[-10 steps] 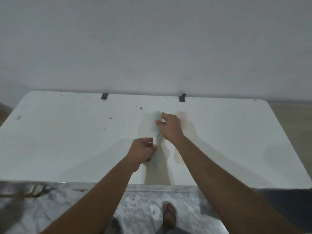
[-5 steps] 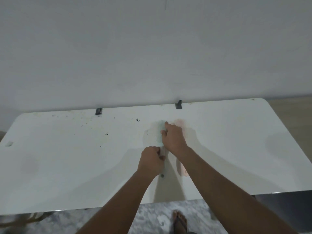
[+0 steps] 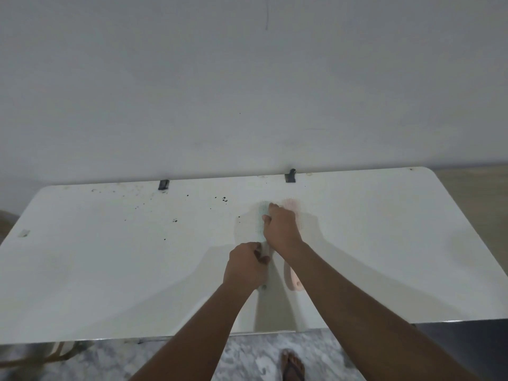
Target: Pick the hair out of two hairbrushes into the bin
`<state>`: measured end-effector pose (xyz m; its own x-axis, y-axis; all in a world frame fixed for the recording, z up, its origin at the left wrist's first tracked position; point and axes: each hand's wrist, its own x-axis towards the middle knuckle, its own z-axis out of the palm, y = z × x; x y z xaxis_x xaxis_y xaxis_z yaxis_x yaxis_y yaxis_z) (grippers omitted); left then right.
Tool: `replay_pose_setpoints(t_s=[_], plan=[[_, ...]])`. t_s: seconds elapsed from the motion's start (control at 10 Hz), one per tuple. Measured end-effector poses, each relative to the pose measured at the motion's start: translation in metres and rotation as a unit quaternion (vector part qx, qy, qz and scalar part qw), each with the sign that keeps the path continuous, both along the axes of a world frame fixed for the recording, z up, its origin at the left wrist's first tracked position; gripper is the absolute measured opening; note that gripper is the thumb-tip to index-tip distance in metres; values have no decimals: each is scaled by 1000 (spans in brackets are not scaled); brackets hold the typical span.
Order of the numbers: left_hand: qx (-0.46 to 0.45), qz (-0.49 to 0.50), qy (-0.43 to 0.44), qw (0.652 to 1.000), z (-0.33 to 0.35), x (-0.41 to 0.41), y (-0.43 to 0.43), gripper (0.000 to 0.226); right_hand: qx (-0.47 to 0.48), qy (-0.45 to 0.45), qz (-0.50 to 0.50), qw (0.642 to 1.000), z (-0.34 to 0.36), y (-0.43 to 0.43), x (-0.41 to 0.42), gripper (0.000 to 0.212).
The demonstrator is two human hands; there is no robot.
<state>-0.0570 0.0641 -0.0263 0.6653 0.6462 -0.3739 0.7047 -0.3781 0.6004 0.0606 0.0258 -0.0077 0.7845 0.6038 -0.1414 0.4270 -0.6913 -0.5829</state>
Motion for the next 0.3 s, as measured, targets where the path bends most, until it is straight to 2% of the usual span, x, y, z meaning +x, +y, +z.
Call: replay_pose_setpoints(t_s=[0.2,0.3], plan=[[-1,2,7,1000,-3,1,-1,13,0,-5,3,1000,7,-3,5,20],[-1,15,6,1000,1,2,-3,26,55,6,-7,998,19,-9,5,15]])
